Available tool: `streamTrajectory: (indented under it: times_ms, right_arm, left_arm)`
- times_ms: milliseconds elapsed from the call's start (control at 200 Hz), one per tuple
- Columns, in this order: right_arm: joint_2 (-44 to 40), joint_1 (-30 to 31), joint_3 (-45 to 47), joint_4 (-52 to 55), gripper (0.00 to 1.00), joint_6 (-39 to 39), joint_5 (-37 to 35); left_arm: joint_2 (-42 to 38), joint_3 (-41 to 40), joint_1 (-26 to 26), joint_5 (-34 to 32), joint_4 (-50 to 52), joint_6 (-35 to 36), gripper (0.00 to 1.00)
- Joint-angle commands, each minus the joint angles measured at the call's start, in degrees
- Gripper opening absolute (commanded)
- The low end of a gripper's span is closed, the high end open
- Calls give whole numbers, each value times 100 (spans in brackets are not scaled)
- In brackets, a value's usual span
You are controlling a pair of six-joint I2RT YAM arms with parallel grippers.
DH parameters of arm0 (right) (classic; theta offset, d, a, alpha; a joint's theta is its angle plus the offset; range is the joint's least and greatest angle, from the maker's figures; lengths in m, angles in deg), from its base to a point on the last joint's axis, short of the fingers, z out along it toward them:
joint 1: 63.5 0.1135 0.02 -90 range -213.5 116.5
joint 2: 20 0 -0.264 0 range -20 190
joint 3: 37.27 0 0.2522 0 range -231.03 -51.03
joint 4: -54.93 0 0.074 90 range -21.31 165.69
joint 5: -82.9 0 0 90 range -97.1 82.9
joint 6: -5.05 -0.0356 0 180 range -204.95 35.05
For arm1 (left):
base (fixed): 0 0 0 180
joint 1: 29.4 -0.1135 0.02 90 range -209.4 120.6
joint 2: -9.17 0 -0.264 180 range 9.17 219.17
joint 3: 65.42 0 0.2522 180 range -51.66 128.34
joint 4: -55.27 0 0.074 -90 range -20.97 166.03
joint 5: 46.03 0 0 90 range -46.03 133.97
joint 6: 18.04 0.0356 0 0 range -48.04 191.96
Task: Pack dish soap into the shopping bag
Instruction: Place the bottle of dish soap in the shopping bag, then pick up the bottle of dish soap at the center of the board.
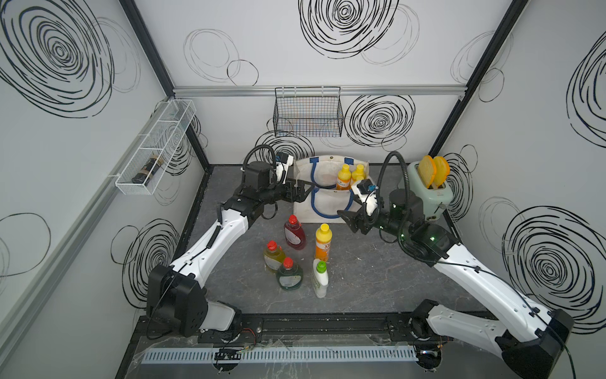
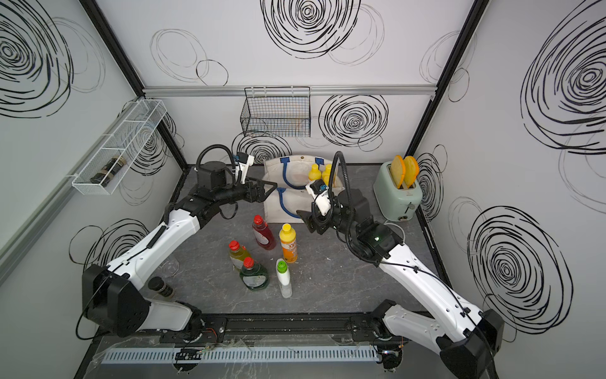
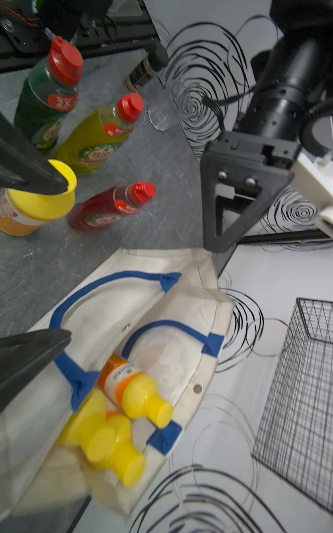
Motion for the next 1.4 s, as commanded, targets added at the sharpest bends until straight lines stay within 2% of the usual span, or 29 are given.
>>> streamTrajectory:
  times_ms: [0,225,885,1021,1396]
  right_arm:
    - [-154,318,233,-624,78,122,117]
    - [34,593,327,-668,80,91,205]
    - [79,605,1034,-1495,82,-206,626]
    - [231,605,1055,-1573,77,-239,755]
    - [485,605,1043,-1639,74,-207,853]
  left_arm:
    - [-192,-101,21,119,-347,9,96]
    - [-134,-96,-135,226,-340,-34,96]
    - [-40,-180,-211,341,-451,-151,96]
    - [-80,-206,-208,340,-499,-171,96]
    - [-105,-215,-216,355,-526,-202,96]
